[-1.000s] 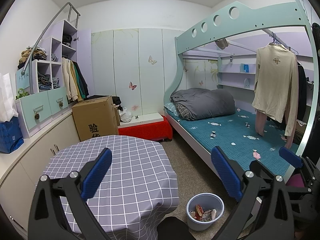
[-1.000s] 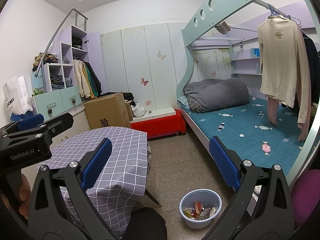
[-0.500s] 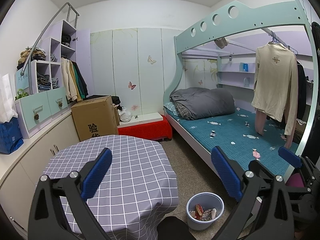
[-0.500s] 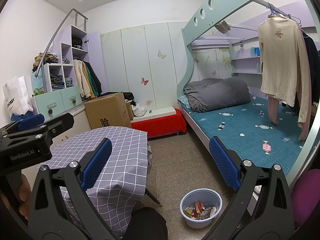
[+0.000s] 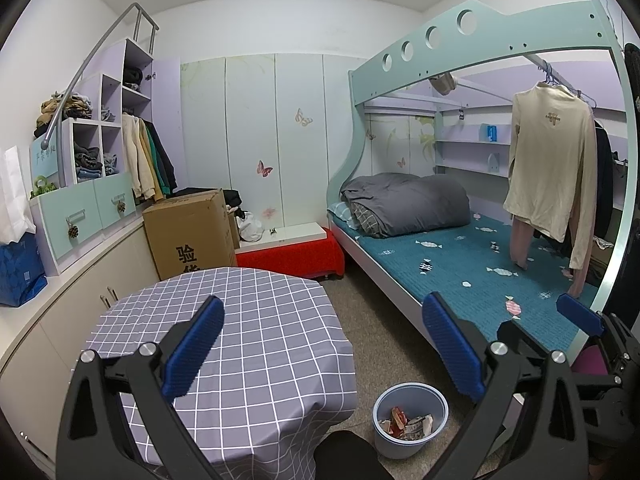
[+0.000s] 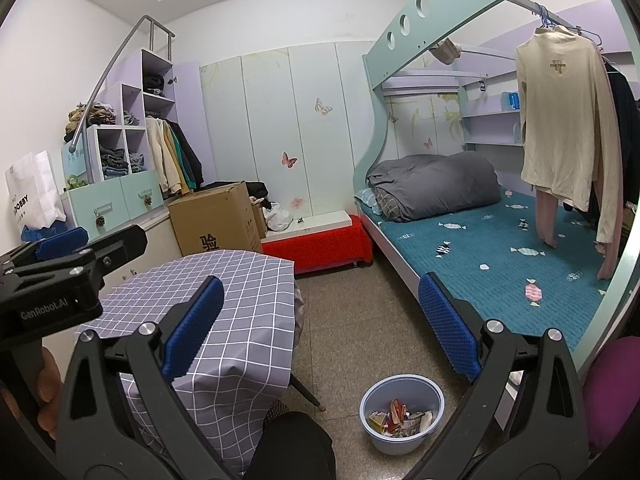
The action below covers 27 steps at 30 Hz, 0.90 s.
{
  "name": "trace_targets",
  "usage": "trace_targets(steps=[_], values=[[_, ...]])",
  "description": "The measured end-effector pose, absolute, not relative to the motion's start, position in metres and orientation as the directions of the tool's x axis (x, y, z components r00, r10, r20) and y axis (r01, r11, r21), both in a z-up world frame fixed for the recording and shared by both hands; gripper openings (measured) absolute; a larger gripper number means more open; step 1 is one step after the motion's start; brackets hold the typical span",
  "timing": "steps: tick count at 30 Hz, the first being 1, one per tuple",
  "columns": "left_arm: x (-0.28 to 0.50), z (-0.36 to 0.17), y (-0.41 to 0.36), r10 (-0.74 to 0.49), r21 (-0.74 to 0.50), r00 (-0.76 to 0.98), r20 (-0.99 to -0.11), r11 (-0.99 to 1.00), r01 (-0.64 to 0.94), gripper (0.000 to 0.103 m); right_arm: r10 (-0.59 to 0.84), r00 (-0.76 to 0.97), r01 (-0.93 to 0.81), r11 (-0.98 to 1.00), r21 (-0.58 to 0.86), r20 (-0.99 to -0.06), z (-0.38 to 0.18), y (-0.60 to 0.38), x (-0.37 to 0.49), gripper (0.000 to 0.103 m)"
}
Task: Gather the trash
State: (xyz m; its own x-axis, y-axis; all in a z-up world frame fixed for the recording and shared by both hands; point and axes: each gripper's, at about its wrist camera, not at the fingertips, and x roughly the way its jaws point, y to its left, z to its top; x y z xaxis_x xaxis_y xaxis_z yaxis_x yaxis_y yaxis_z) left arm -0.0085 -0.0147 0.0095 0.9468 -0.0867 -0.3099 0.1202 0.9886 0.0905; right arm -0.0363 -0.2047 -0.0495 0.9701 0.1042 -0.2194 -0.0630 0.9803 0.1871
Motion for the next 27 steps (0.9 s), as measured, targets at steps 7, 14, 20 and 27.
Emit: trace_targets(steps=[7,14,20,27], values=[[-0.0075,0.0074,-0.0123,-0.088,0.090,0.945,-0.314,0.988,0.122,0.097,0.106,0.969,-0.064,0.980,0.189,-0.224,-0.0511,-0.2057,-0.0340,0.096],[-0.0072,0.0077,-0.0117,-0.088,0.091,0.945,-0.314,0.988,0.123,0.097,0.107,0.968,-0.064,0.980,0.190,-0.226,-0.0512,-0.2064,-0.0337,0.096],[-0.0067,0.0066,-0.0122,-0.087,0.091,0.945,-0.316,0.988,0.122,0.097,0.108,0.968,-0.065,0.980,0.190,-0.227,-0.0506,-0.2069,-0.0333,0.096],[-0.0039,-0.0003,-0.0094,-0.085,0.083,0.938,-0.337,0.989,0.119,0.097,0.108,0.966,-0.063,0.979,0.193,-0.234,-0.0534,-0.2038,-0.0340,0.096]])
